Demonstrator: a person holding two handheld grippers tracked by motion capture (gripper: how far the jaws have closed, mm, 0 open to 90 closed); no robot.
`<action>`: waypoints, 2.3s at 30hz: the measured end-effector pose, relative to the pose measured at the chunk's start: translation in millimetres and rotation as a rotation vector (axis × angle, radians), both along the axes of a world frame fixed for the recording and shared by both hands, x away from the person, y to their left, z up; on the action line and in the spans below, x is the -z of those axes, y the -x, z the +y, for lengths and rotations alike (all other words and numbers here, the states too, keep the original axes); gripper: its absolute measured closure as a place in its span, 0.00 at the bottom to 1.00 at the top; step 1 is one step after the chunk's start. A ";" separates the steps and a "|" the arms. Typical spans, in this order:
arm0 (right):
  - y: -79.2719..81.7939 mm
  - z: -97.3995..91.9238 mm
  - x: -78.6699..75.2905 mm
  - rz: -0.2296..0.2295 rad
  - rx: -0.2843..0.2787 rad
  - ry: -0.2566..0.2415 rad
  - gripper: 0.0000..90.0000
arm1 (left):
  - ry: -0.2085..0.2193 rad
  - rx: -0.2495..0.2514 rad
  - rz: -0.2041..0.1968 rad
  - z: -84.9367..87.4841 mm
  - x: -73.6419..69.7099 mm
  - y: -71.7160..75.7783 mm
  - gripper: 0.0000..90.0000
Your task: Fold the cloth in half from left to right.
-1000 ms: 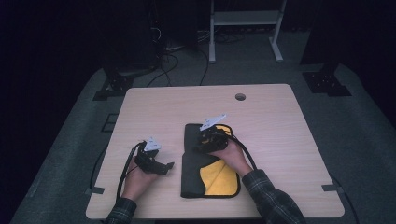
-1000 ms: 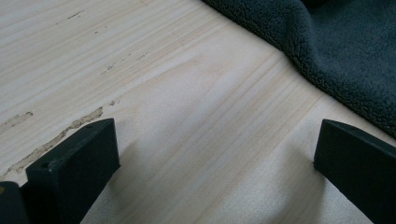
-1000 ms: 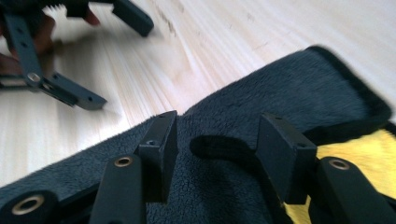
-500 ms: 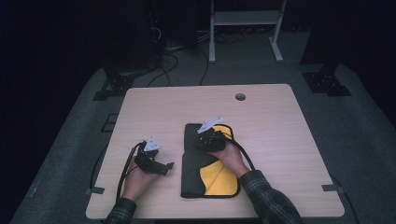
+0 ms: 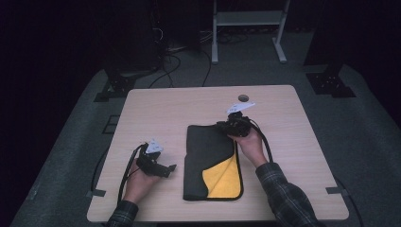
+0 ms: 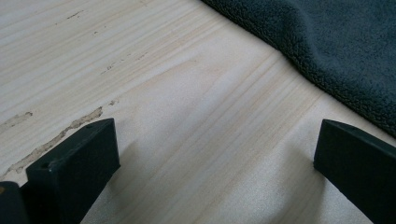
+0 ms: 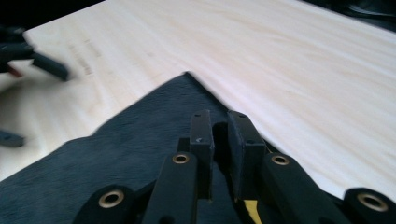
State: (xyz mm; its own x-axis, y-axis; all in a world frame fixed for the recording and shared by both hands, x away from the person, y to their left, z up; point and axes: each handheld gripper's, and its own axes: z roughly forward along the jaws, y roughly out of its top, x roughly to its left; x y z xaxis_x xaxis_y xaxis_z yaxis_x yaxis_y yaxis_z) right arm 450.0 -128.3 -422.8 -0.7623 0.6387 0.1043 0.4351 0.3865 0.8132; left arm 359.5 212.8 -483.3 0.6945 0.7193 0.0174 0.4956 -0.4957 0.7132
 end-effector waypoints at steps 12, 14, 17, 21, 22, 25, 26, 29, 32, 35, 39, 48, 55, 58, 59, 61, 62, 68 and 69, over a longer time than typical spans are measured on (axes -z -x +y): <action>-37.3 -36.6 4.6 0.030 0.149 0.037 0.89 | 0.001 -0.001 -0.001 -0.1 0.1 0.0 0.00; -42.8 -37.5 8.8 0.032 0.167 0.055 0.89 | 0.001 0.000 -0.001 0.0 0.1 0.0 0.00; -49.7 -39.2 19.8 0.048 0.184 0.081 0.89 | 0.002 -0.001 -0.001 -0.1 0.1 0.0 0.00; -56.3 -40.0 35.3 0.079 0.198 0.101 0.87 | 0.002 -0.001 -0.001 0.0 0.1 0.1 0.00; -57.3 -39.4 37.9 0.084 0.203 0.103 0.85 | 0.002 -0.001 -0.001 0.0 0.2 0.2 0.00; -59.6 -40.8 41.2 0.073 0.237 0.128 0.69 | 0.003 -0.002 -0.001 0.0 0.2 0.4 0.00; -59.9 -42.8 40.8 0.068 0.247 0.126 0.66 | 0.003 -0.002 -0.001 0.1 0.2 0.5 0.00; -60.2 -56.0 35.2 0.074 0.280 0.087 0.62 | 0.005 -0.003 -0.002 0.1 0.3 0.6 0.00; -55.7 -68.3 27.6 0.087 0.269 0.048 0.62 | 0.005 -0.003 -0.002 0.1 0.3 0.6 0.00; -45.4 -71.0 20.2 0.077 0.231 0.051 0.61 | 0.004 -0.002 -0.002 0.1 0.3 0.6 0.00; -26.1 -68.0 13.1 0.063 0.162 0.038 0.61 | 0.004 -0.003 -0.002 0.1 0.3 0.6 0.00; 26.3 -45.7 7.0 0.028 0.008 0.038 0.59 | 0.004 -0.004 0.000 0.1 0.1 0.8 0.00; 61.1 -26.0 8.7 0.023 -0.096 0.022 0.56 | 0.002 -0.003 0.001 0.2 0.0 0.8 0.00; 74.7 -14.4 10.6 0.027 -0.143 0.028 0.55 | 0.002 -0.003 0.001 0.2 0.0 0.8 0.00; 78.6 -10.0 11.9 0.030 -0.158 0.028 0.55 | 0.001 -0.002 0.000 0.3 0.0 0.6 0.00; 84.7 -0.2 14.6 0.039 -0.193 0.033 0.54 | -0.001 -0.001 0.000 0.3 -0.1 0.6 0.00; 87.5 5.4 16.3 0.042 -0.208 0.034 0.54 | 0.004 -0.003 0.000 0.1 0.1 0.7 0.00; 103.2 38.4 24.7 0.059 -0.296 0.061 0.51 | 0.005 -0.004 -0.001 0.0 0.2 0.7 0.00; 105.1 42.7 26.4 0.058 -0.305 0.068 0.50 | 0.006 -0.006 0.001 -0.1 0.2 0.8 0.00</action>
